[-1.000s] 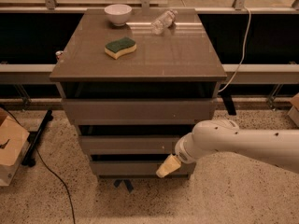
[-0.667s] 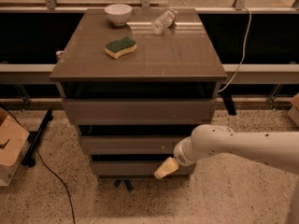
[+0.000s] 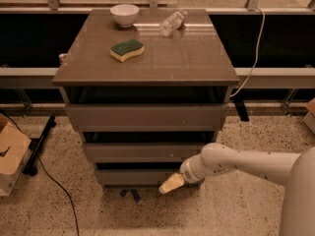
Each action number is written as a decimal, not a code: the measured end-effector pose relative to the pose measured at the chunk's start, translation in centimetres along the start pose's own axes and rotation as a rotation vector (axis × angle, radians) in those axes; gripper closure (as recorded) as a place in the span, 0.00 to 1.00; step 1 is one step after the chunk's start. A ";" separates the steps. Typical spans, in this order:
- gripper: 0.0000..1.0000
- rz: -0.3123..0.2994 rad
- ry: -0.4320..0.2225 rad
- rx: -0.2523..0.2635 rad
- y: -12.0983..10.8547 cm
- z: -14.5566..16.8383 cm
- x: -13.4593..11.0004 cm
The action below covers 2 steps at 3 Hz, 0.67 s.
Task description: Open bottom drawer
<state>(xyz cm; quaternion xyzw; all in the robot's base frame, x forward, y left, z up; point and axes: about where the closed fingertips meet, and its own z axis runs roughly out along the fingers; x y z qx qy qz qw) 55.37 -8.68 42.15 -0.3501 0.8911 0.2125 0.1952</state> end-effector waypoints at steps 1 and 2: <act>0.00 0.013 -0.002 0.002 -0.4 1.0 0.3; 0.00 0.041 -0.023 0.013 -1.5 3.1 0.9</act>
Offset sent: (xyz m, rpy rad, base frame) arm 0.0223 -0.0023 -0.0597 0.0293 -0.0140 -0.0911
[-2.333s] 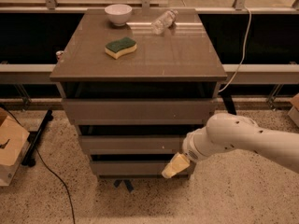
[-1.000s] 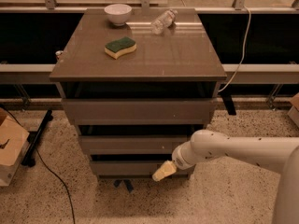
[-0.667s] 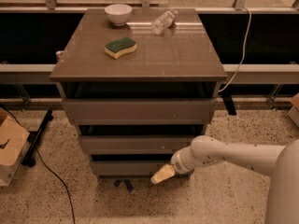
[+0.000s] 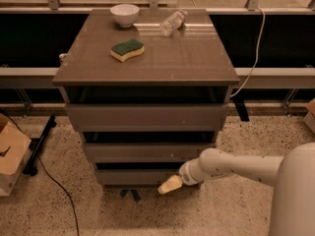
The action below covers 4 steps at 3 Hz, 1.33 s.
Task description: Open bottom drawer
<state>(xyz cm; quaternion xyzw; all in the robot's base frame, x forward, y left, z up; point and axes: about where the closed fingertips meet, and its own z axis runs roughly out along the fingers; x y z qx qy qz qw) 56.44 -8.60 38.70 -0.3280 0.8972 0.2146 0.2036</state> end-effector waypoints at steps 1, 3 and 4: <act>0.00 0.070 -0.019 0.004 -1.9 2.4 2.0; 0.00 0.133 -0.088 -0.027 -5.4 6.7 3.2; 0.00 0.160 -0.107 -0.047 -7.4 9.2 3.4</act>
Offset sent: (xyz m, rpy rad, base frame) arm 0.0343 -0.0298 -0.0928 0.1355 0.0044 -0.1574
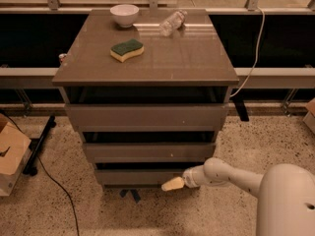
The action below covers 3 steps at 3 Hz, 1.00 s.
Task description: Open bottom drawer
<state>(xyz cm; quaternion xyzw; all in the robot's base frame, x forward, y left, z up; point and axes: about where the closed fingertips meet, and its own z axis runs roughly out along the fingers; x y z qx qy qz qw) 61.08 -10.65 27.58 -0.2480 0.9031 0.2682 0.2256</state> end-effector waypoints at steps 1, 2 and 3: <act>0.00 0.013 -0.013 -0.006 -1.4 1.3 -0.2; 0.00 0.026 -0.031 -0.006 -2.7 2.2 -0.7; 0.00 0.029 -0.051 -0.007 -3.7 3.0 -1.4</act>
Offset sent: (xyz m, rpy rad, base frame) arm 0.0466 -0.0128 -0.0316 0.0422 -0.0188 -0.0555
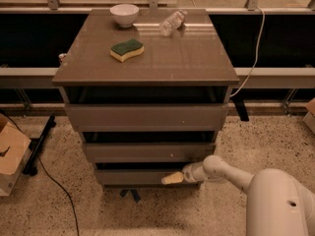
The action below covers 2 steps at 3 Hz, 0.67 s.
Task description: Open bottom drawer
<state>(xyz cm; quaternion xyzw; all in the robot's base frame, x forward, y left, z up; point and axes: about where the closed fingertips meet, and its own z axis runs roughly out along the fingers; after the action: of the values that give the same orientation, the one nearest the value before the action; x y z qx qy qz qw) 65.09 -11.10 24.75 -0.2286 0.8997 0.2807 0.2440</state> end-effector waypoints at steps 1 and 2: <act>0.00 0.000 -0.018 -0.006 -0.7 0.7 -0.7; 0.04 0.017 -0.015 -0.034 -1.1 2.5 -0.6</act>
Offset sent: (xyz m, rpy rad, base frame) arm 0.0301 0.0080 -0.0227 0.0583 0.0007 -0.0051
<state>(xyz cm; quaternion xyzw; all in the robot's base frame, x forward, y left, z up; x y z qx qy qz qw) 66.94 -10.19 22.86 -0.2231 0.8948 0.2997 0.2446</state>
